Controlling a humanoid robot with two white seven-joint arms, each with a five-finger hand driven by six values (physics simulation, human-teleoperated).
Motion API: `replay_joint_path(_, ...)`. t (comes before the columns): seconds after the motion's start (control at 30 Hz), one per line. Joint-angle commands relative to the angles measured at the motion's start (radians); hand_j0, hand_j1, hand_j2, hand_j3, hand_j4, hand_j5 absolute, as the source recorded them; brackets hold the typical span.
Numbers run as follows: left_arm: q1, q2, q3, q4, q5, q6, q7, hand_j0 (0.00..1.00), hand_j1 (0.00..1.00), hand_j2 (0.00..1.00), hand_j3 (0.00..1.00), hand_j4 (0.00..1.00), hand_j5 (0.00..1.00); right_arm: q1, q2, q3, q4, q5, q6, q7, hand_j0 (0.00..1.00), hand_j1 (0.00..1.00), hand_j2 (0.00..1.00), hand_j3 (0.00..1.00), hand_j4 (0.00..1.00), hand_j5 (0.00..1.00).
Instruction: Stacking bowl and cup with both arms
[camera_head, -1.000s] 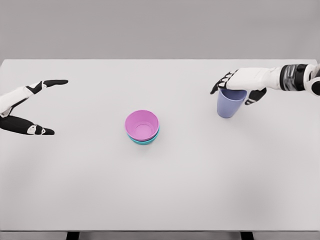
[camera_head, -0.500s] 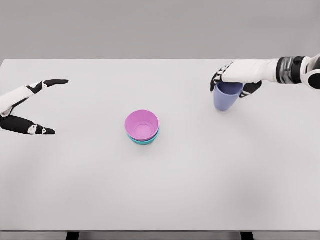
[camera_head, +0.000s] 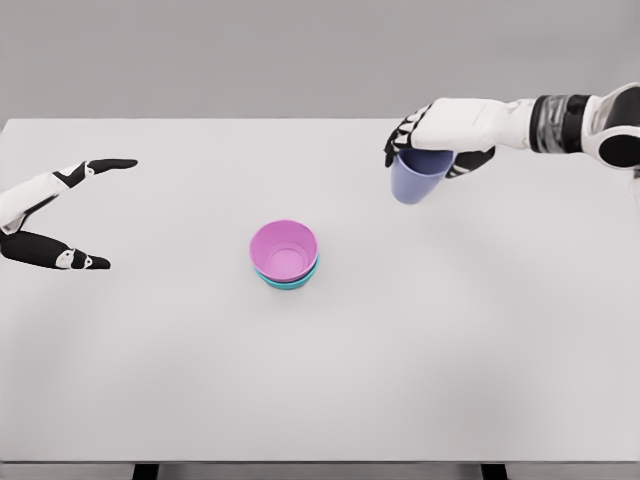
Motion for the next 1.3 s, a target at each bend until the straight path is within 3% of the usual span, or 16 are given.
replay_joint_path(0.0,0.0,0.001,0.001,0.0,0.008,0.003,0.0,1.0,1.0,1.0,1.0,1.0,1.0,0.0,0.004,-0.002,-0.041,-0.006,0.003,0.001,0.69,0.69,0.69,0.69,0.69,0.69)
replay_joint_path(0.27,0.0,0.001,0.0,0.0,0.008,0.003,0.0,1.0,1.0,1.0,1.0,1.0,1.0,0.003,0.018,0.003,-0.232,-0.009,0.003,0.001,0.7,0.7,0.7,0.7,0.7,0.7)
replay_joint_path(0.4,0.0,0.001,0.0,0.0,0.008,0.003,0.0,1.0,1.0,1.0,1.0,1.0,1.0,0.006,0.069,0.02,-0.265,-0.009,0.003,0.001,0.7,0.7,0.7,0.7,0.7,0.7)
replay_joint_path(0.7,0.0,0.001,0.0,0.0,0.008,0.003,0.0,1.0,1.0,1.0,1.0,1.0,1.0,0.002,0.112,0.02,-0.323,-0.012,0.003,0.001,0.7,0.7,0.7,0.7,0.7,0.7)
replay_joint_path(0.87,0.0,0.001,0.0,0.0,0.008,0.003,0.0,1.0,1.0,1.0,1.0,1.0,1.0,0.008,0.171,0.061,-0.318,-0.011,0.003,0.001,0.7,0.7,0.7,0.7,0.7,0.7)
replay_joint_path(1.27,0.0,0.001,0.0,0.0,0.008,0.003,0.0,1.0,1.0,1.0,1.0,1.0,1.0,0.011,0.201,0.128,-0.232,-0.005,0.003,0.001,0.72,0.72,0.72,0.72,0.72,0.72)
